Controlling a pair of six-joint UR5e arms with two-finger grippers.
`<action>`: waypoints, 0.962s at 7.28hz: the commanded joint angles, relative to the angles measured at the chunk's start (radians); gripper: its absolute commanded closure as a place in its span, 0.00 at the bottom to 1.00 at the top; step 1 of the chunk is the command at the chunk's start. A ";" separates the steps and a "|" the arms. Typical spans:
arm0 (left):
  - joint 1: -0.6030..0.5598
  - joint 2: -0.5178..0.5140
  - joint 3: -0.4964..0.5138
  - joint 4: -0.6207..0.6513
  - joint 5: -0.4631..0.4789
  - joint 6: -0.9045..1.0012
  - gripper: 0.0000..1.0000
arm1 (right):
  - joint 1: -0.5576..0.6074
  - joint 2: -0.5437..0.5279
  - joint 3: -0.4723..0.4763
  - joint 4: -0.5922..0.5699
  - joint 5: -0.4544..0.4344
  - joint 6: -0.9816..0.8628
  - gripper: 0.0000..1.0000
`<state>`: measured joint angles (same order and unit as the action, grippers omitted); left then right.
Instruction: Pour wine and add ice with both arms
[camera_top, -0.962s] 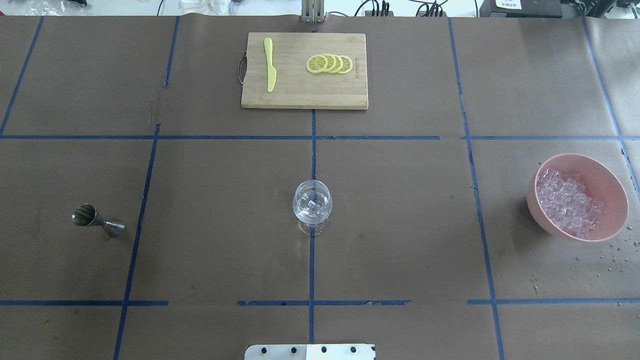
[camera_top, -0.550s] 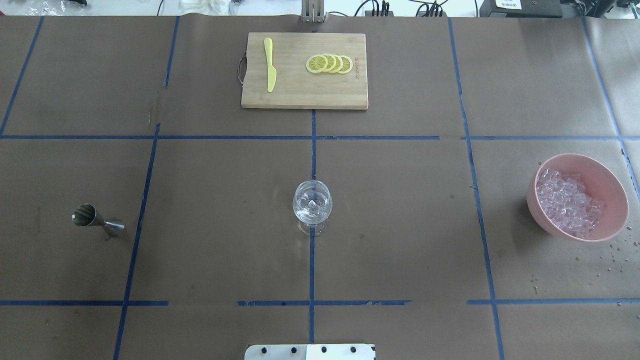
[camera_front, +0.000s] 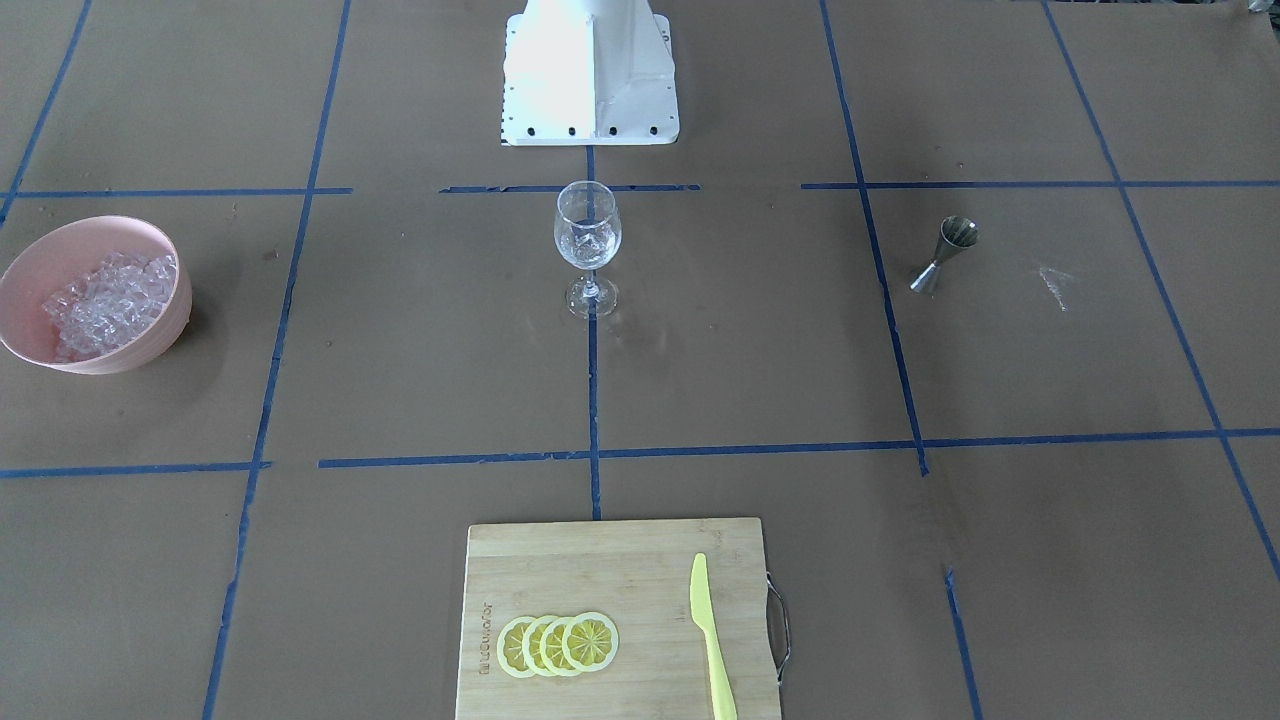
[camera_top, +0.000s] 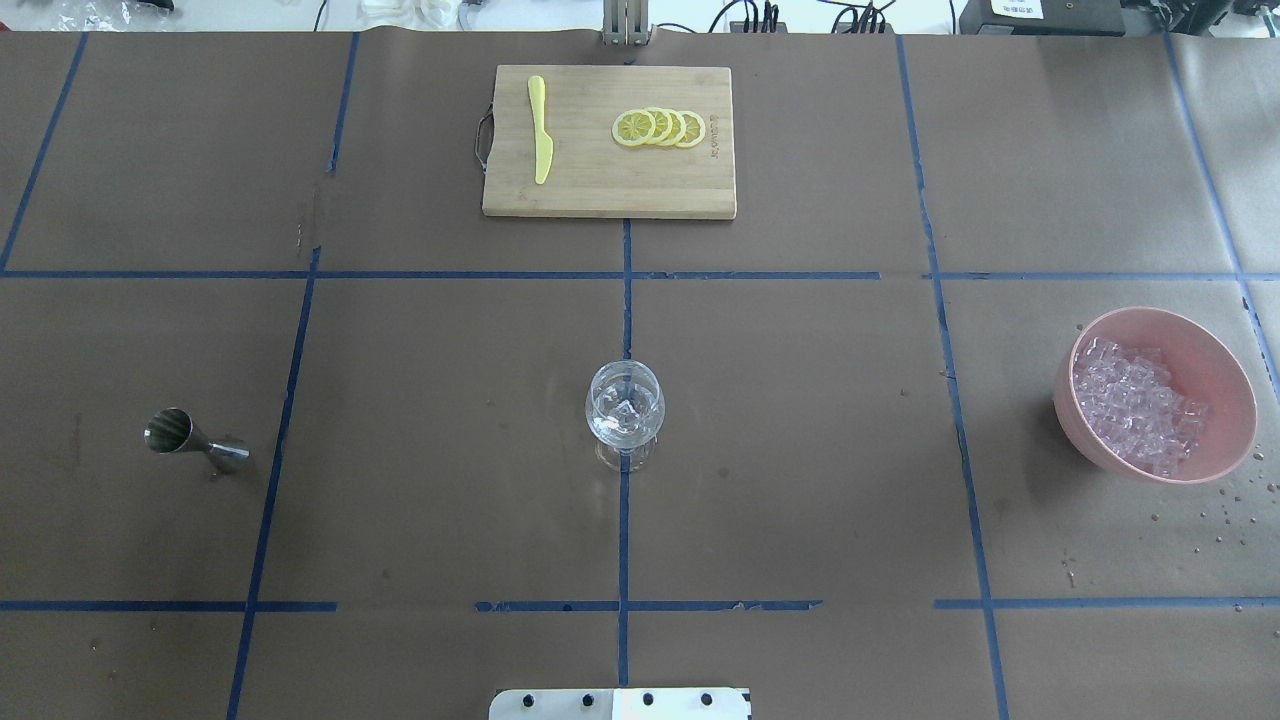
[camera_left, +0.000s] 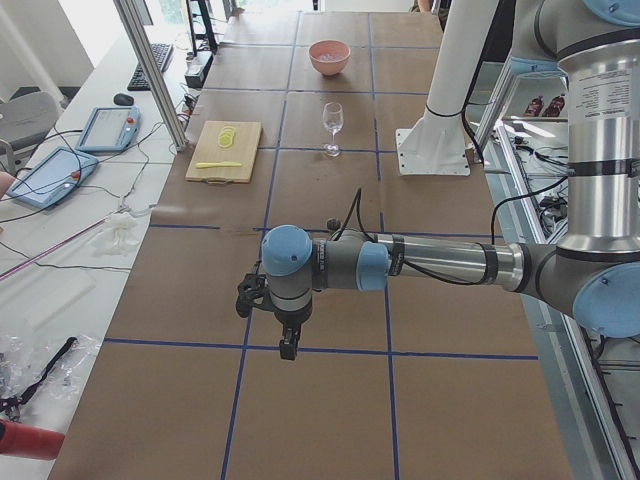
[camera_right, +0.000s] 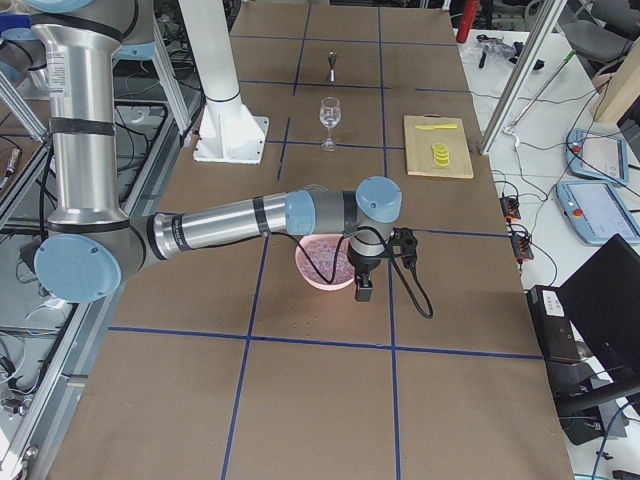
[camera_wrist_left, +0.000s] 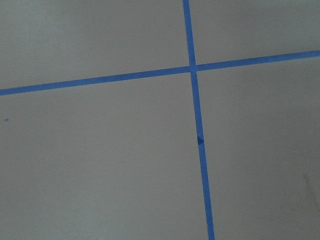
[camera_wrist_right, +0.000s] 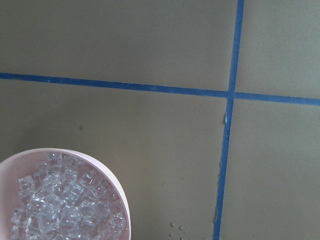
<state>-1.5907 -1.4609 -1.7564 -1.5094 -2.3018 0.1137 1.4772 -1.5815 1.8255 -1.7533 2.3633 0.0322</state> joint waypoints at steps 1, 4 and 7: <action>0.000 0.001 0.000 0.000 -0.020 -0.002 0.00 | 0.000 0.000 0.001 0.000 0.001 0.000 0.00; 0.000 0.005 0.002 0.000 -0.093 -0.005 0.00 | 0.000 0.000 0.003 0.000 0.001 0.002 0.00; 0.000 0.005 0.000 0.000 -0.087 -0.005 0.00 | 0.000 0.000 0.001 0.000 -0.001 0.002 0.00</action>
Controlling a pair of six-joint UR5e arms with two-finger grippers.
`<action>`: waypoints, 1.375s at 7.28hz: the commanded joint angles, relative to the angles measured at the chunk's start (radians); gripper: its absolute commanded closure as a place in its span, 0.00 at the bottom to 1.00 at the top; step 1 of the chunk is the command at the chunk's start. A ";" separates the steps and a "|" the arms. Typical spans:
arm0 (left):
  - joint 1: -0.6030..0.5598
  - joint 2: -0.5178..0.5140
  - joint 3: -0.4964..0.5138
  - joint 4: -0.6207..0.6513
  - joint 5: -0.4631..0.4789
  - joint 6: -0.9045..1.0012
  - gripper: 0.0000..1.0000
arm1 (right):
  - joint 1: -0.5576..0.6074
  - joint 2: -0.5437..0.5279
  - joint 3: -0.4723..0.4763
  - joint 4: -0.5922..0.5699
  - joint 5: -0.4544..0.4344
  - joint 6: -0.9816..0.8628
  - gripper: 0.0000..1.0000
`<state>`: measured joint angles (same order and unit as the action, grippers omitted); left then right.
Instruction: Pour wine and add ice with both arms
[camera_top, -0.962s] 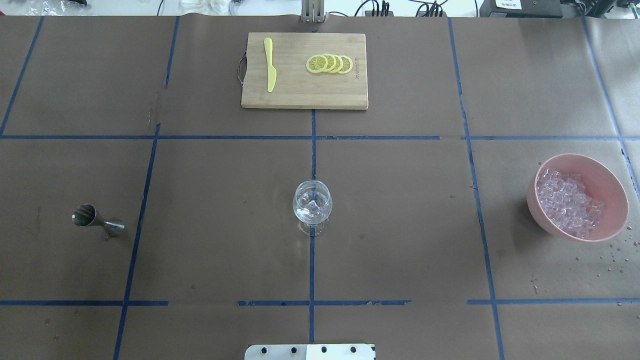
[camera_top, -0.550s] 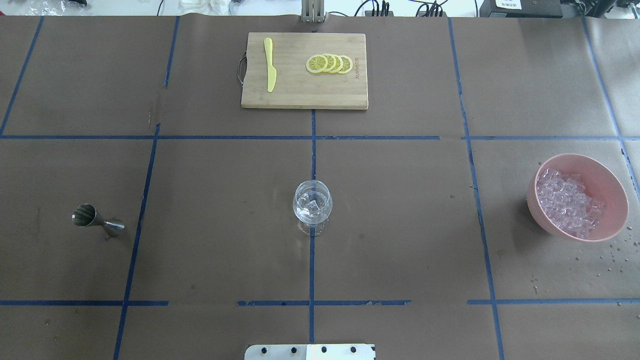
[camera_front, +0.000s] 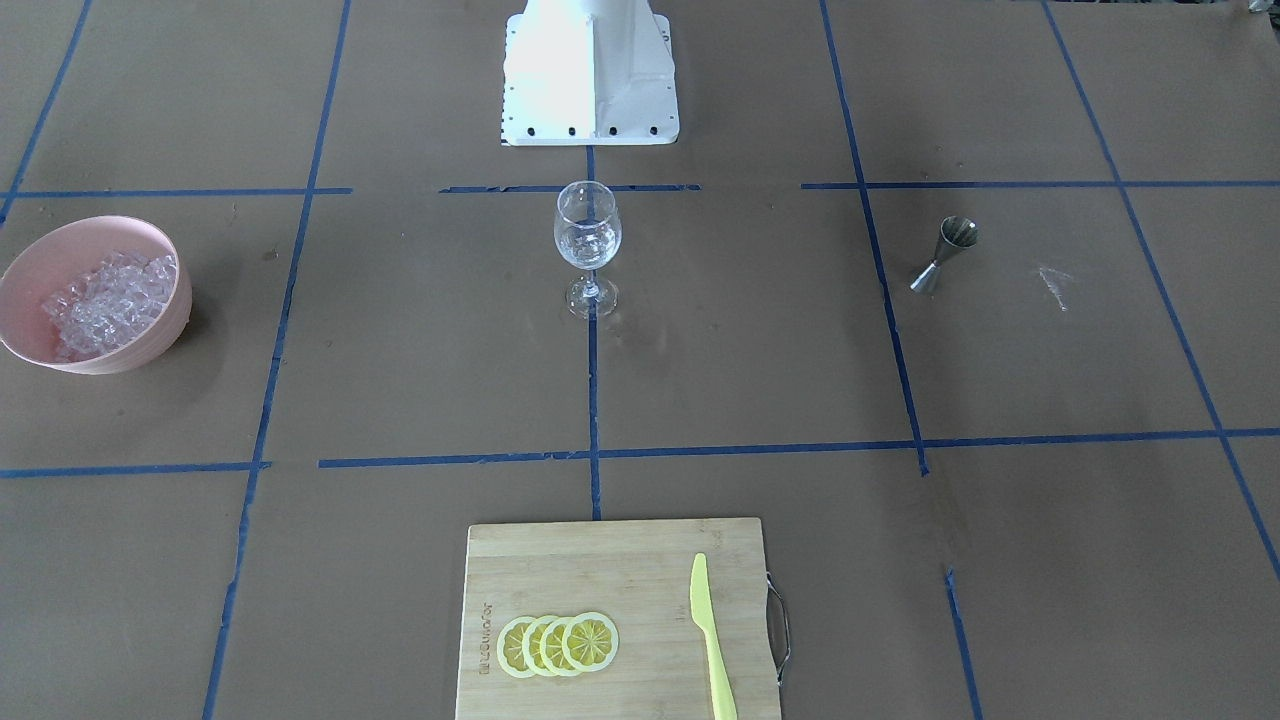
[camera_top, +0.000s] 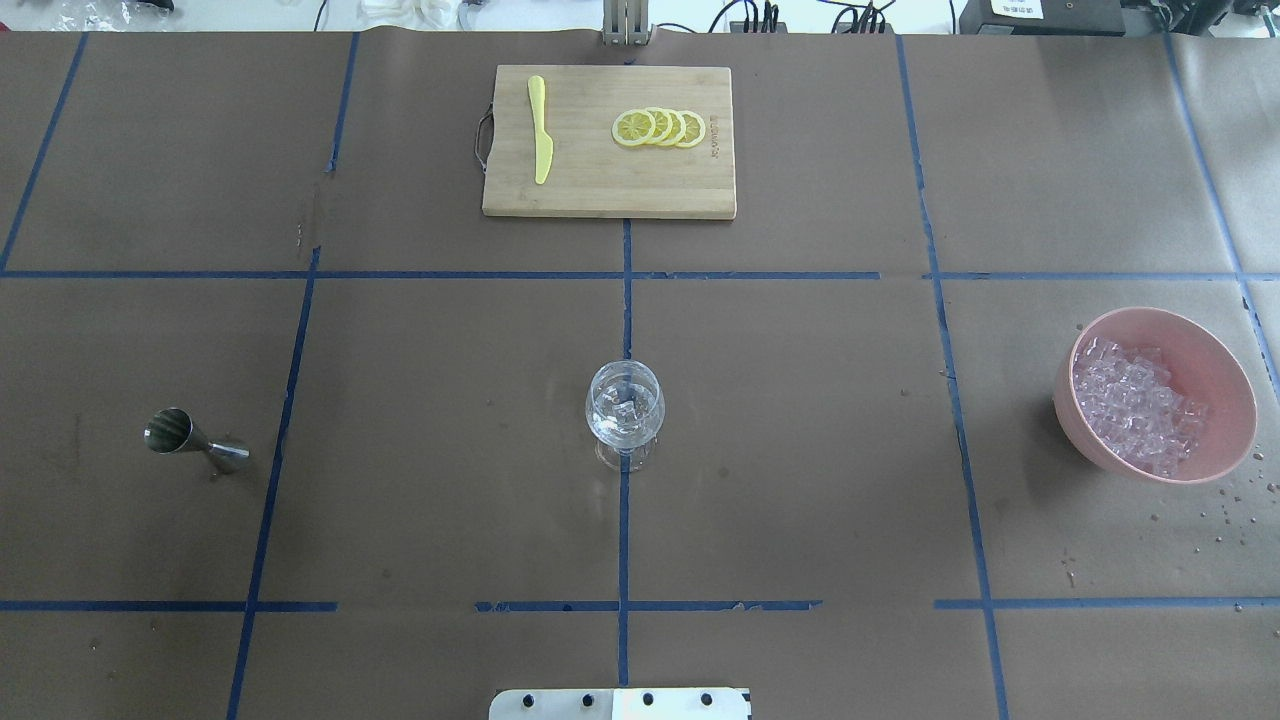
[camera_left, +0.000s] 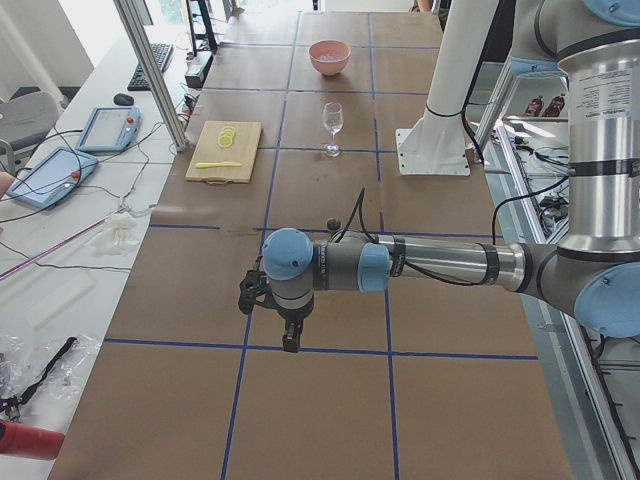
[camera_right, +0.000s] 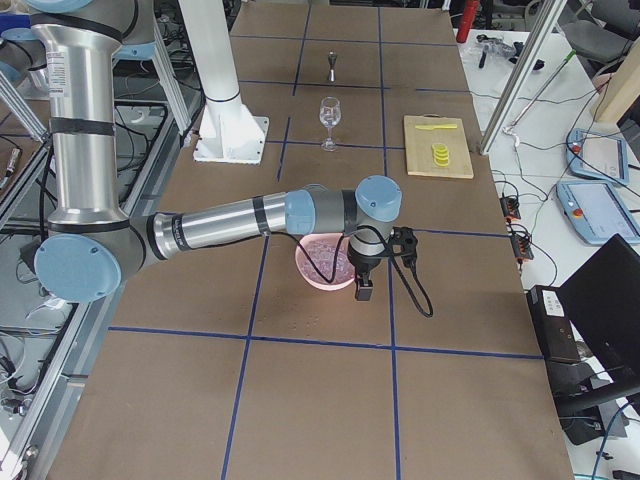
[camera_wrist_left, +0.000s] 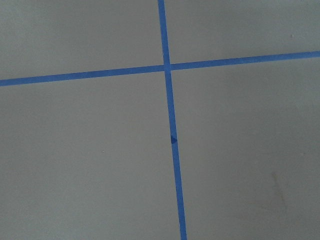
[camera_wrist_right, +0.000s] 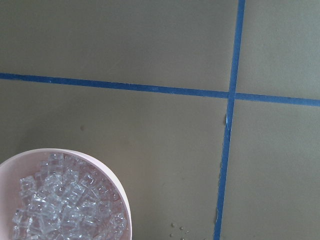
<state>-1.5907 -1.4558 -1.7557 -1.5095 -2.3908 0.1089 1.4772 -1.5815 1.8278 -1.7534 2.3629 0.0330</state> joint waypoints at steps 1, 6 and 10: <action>0.000 0.000 -0.001 0.000 0.002 -0.001 0.00 | 0.000 0.000 -0.001 0.000 -0.001 0.001 0.00; 0.000 -0.001 0.001 -0.002 0.004 -0.001 0.00 | 0.000 -0.009 -0.010 0.000 -0.002 -0.021 0.00; 0.002 -0.001 0.002 -0.002 0.004 -0.001 0.00 | 0.024 -0.038 -0.024 -0.002 -0.002 -0.113 0.00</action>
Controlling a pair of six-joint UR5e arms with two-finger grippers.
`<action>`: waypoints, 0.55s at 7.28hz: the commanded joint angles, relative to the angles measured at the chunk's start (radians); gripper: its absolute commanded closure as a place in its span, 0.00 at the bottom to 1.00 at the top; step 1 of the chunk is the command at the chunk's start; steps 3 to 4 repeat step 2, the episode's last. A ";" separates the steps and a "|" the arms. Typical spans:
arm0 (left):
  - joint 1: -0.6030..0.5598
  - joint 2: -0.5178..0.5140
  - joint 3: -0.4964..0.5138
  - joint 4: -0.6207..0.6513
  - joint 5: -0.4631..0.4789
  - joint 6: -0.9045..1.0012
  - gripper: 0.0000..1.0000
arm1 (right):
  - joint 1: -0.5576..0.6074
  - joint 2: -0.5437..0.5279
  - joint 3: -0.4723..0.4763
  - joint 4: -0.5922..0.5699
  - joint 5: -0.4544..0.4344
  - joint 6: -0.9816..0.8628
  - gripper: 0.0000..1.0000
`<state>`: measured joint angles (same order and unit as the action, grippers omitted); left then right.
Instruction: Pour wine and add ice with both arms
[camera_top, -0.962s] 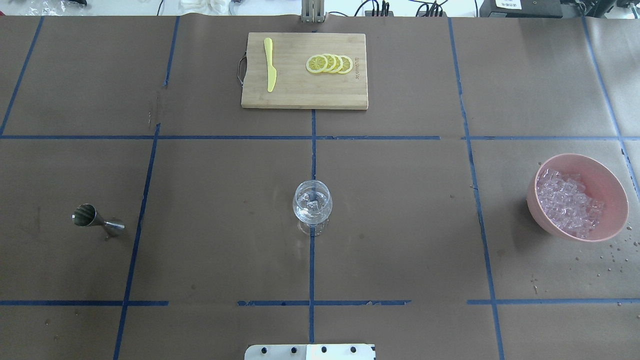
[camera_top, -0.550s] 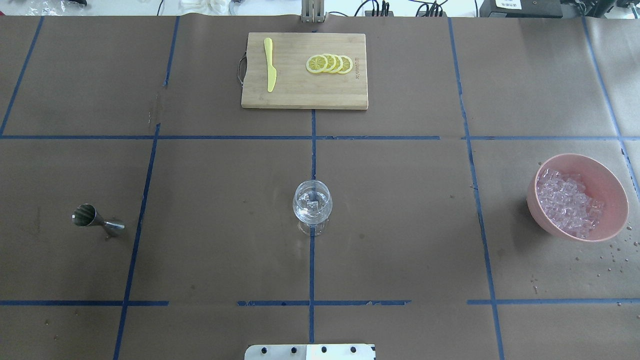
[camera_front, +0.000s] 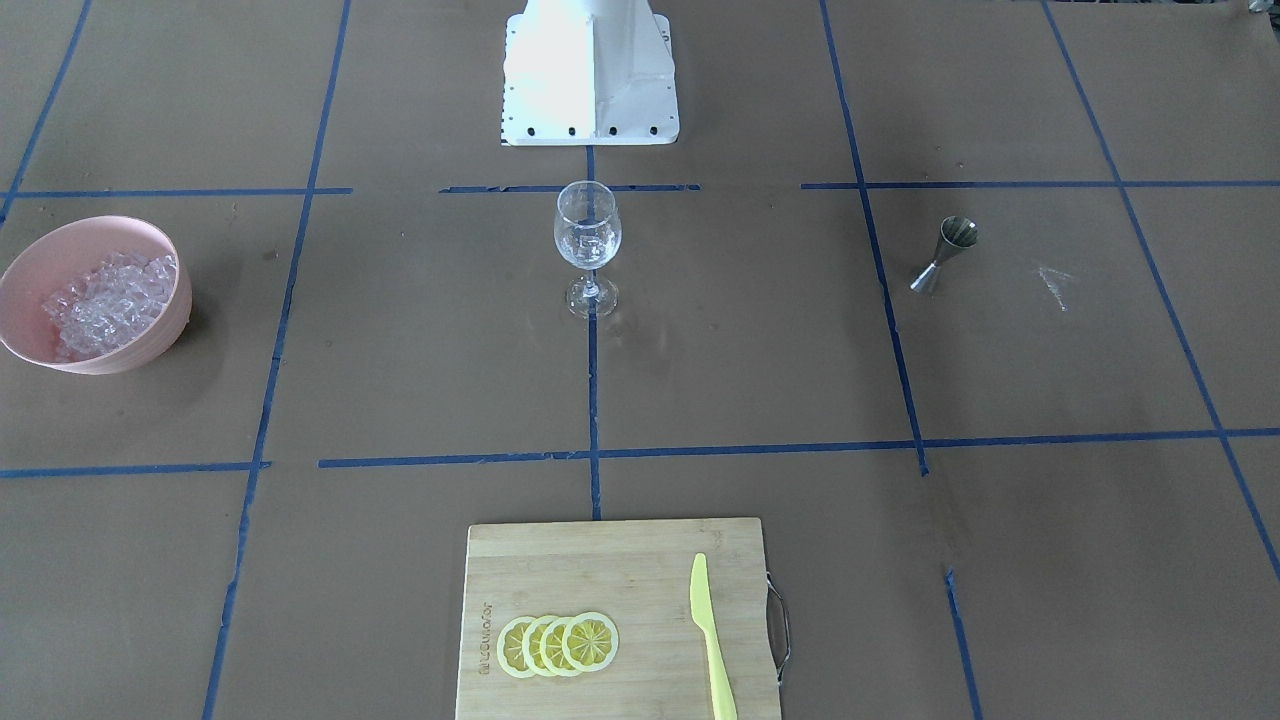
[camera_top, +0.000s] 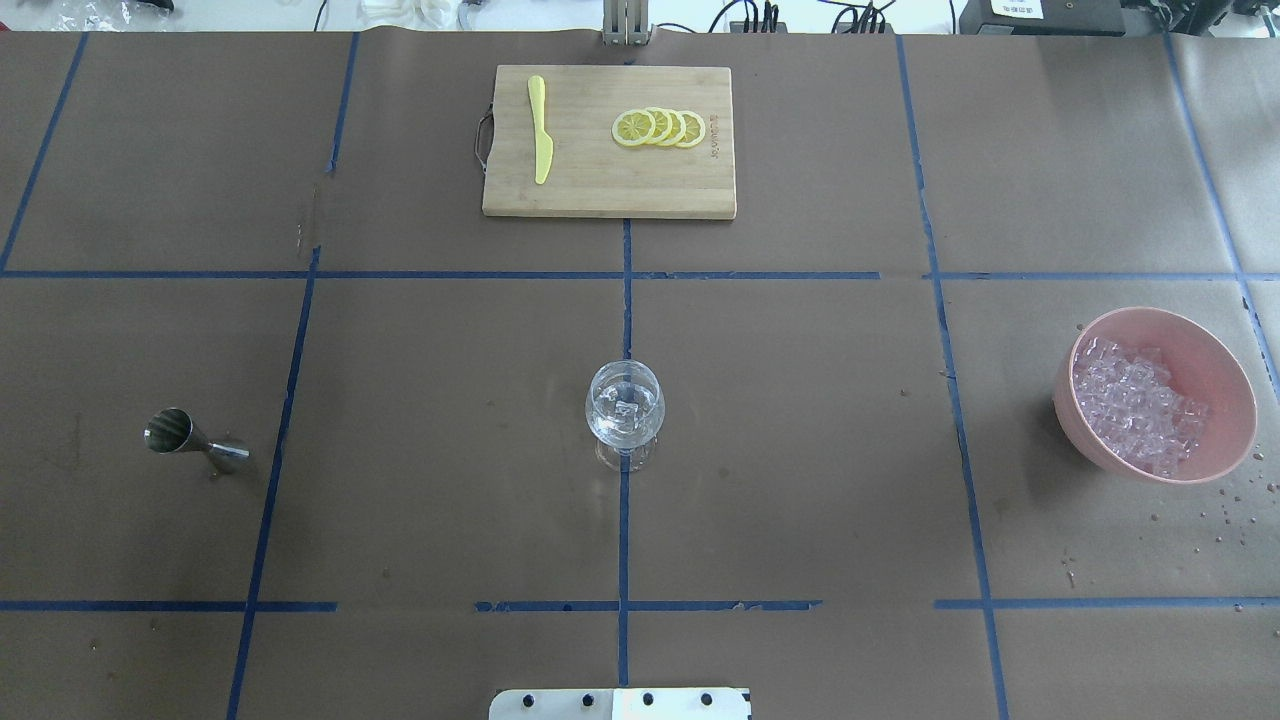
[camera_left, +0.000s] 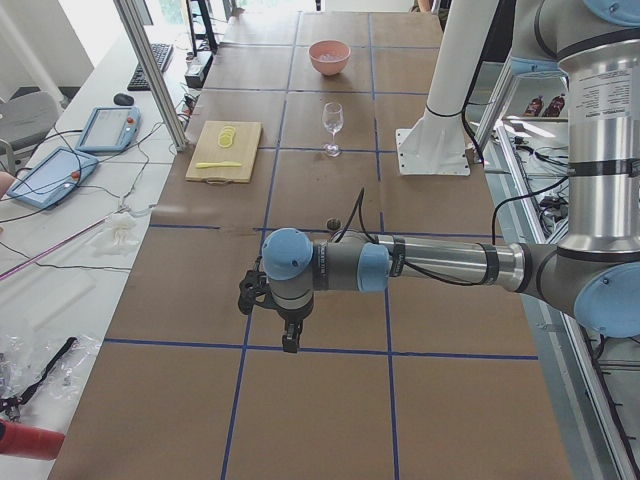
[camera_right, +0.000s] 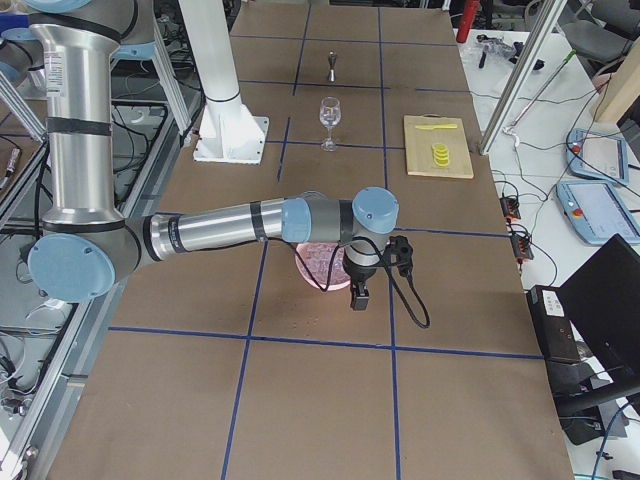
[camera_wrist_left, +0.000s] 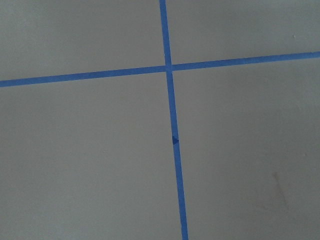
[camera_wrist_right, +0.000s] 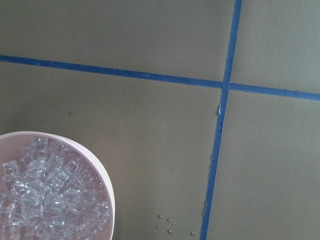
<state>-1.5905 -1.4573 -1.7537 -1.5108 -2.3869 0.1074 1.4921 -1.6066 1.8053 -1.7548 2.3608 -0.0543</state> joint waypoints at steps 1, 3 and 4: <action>0.001 -0.002 0.002 0.000 0.000 0.000 0.00 | 0.013 -0.015 -0.001 0.001 0.000 -0.027 0.00; 0.001 -0.006 -0.003 0.001 0.002 0.000 0.00 | 0.014 -0.016 -0.001 0.001 0.000 -0.027 0.00; 0.001 -0.006 -0.003 0.001 0.002 0.000 0.00 | 0.014 -0.016 -0.001 0.001 0.000 -0.027 0.00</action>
